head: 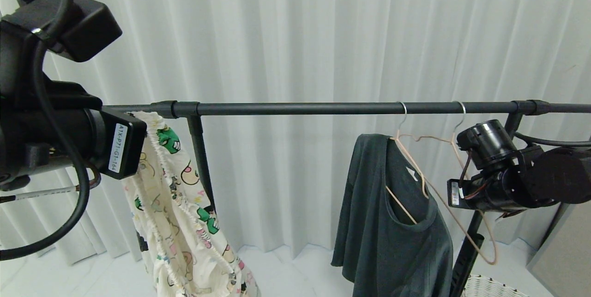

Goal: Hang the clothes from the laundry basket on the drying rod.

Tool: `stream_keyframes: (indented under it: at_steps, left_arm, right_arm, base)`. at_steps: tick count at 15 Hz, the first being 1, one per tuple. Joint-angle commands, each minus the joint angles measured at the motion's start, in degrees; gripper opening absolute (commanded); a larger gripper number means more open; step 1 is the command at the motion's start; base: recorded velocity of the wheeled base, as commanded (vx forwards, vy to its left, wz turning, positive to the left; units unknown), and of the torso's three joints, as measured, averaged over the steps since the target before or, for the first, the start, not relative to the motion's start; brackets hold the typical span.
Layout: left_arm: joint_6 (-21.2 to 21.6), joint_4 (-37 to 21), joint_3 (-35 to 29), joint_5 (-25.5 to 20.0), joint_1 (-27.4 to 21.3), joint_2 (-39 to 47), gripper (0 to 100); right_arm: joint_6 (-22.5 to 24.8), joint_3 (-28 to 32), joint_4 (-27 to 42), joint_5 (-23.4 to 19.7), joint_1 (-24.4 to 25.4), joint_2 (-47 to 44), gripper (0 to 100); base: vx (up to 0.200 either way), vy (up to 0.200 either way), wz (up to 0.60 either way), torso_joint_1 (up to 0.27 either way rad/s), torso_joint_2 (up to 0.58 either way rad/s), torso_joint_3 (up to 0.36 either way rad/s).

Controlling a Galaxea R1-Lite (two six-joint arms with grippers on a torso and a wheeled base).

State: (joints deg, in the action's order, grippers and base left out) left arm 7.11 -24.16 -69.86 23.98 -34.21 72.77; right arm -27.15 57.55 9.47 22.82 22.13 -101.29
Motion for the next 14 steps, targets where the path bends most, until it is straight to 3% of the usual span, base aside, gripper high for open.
stream_keyframes:
  at_steps: [1,11,14]
  left_arm:
    - [0.0,0.0,0.0,0.1,-0.2,-0.1,0]
    - [0.5,0.3,0.0,0.1,-0.2,-0.4,0]
    - [0.5,0.4,0.3,0.2,-0.5,-1.4,0]
  right_arm:
    - [0.0,0.0,0.0,-0.1,0.0,0.2,0]
    - [0.3,-0.6,-0.2,-1.4,0.9,11.3,0]
    - [1.4,-3.4,-3.0,-1.7,2.1,14.5,0]
  base:
    - [0.000,0.000,0.00,0.000,0.00,0.000]
    - [0.000,0.000,0.00,0.000,0.00,0.000]
    - [0.000,0.000,0.00,0.000,0.00,0.000]
